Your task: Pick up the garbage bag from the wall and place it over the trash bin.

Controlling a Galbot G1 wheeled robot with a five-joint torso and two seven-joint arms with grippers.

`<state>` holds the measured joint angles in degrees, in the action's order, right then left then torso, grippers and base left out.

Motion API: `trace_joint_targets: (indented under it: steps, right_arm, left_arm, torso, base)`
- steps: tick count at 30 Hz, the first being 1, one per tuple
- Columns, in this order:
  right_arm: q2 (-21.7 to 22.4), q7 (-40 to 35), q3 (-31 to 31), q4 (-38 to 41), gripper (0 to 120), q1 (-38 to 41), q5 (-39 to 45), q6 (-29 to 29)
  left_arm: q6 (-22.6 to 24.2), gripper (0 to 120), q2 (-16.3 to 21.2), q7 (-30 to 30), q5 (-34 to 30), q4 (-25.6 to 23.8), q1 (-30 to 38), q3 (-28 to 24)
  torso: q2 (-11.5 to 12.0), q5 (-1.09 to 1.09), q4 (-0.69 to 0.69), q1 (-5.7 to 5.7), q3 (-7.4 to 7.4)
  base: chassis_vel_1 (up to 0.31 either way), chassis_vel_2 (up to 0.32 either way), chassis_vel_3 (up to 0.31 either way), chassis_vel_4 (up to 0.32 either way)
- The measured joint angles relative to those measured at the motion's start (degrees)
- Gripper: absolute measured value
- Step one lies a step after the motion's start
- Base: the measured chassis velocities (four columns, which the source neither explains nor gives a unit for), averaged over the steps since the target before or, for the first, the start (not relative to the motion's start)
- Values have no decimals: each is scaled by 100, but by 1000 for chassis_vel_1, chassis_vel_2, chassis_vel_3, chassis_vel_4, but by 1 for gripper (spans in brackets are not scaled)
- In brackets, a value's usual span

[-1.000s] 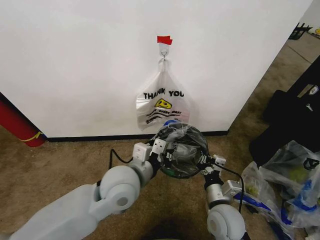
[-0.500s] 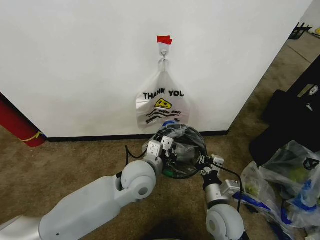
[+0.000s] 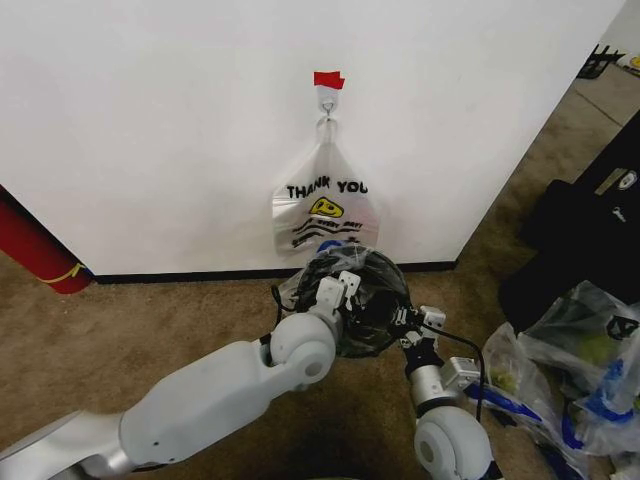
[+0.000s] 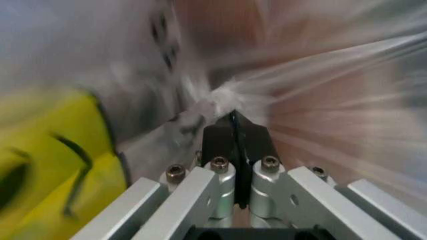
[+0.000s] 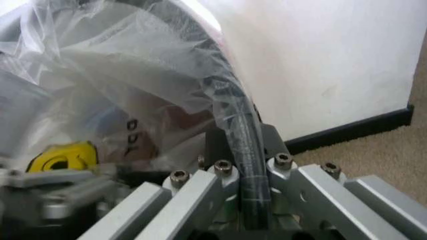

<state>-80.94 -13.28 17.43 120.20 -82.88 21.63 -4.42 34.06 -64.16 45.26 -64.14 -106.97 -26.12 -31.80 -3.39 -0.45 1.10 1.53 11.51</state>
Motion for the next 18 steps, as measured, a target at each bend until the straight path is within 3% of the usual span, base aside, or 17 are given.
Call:
trace_joint_targets:
  steps: [18]
  right_arm:
    - [219, 23, -5, 283, 0, -66, 237, -113]
  left_arm:
    - [-2, 0, -382, 23, 0, 956, 199, -189]
  torso:
    - [0, 0, 0, 0, 0]
  base:
    - [0, 0, 0, 0]
